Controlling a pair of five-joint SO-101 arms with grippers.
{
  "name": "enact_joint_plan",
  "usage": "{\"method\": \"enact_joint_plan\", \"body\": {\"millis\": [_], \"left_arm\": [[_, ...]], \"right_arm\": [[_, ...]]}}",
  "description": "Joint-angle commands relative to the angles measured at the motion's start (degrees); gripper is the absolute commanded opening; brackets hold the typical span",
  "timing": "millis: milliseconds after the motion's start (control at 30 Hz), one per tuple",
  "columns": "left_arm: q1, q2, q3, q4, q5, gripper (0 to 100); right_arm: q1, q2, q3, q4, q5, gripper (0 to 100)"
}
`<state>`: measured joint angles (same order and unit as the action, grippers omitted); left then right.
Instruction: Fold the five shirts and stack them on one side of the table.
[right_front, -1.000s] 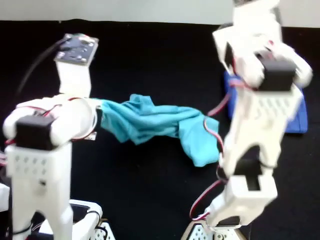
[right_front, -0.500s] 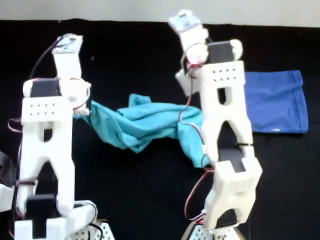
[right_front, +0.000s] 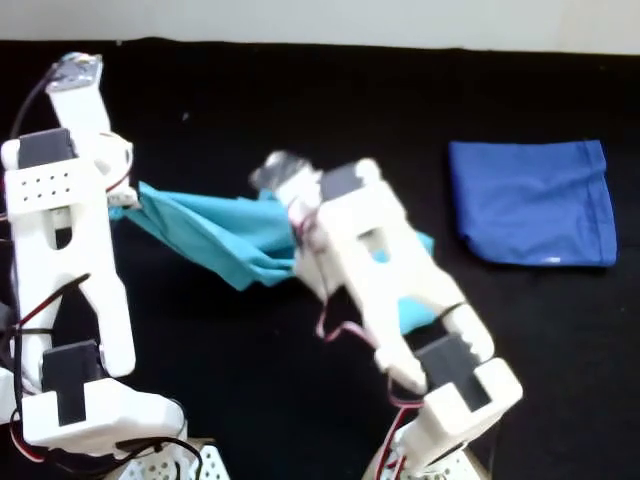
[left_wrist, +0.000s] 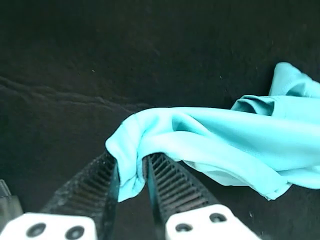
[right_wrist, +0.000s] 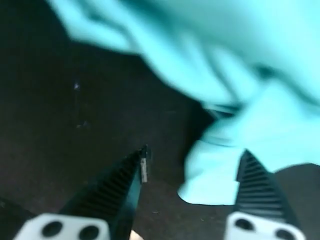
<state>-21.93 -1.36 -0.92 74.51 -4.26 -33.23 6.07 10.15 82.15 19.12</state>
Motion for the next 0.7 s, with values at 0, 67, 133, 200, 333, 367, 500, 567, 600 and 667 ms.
{"method": "enact_joint_plan", "body": {"millis": [0,67,133,200,333,367,500,567,600,667], "left_arm": [[-1.54,-0.84,-4.0,-0.53,0.26,1],[-1.89,-0.84,-5.76,0.18,0.26,1],[-2.33,-0.84,-7.34,2.2,0.26,1],[-2.33,-0.84,-8.48,3.87,0.26,1],[-2.33,-0.84,-8.84,4.84,0.26,1],[-2.33,-0.84,-8.75,4.84,0.26,1],[-2.15,-0.84,-8.92,6.68,0.26,1],[-1.1,-0.92,-9.01,8.26,0.26,1],[-0.66,-0.92,-9.54,9.49,0.26,1],[0.31,-0.92,-11.3,12.4,0.26,1]], "right_arm": [[0.31,-2.42,8.75,-9.89,-0.26,29.3],[2.86,-0.92,10.59,-15.08,-0.26,29.3],[6.11,1.8,10.77,-19.82,-0.26,29.3],[9.1,5.23,9.63,-24.13,-0.26,29.3],[12.7,11.65,2.24,-25.36,-0.44,28.5],[13.14,12.7,0.13,-24.04,-0.44,25.7],[13.58,13.76,-8.57,-18.07,-0.35,0.0],[13.67,13.67,-13.14,-14.9,-0.44,3.0],[13.67,13.67,-16.13,-13.05,-0.35,1.7],[14.29,13.67,-22.02,-9.1,-0.26,0.5]]}}
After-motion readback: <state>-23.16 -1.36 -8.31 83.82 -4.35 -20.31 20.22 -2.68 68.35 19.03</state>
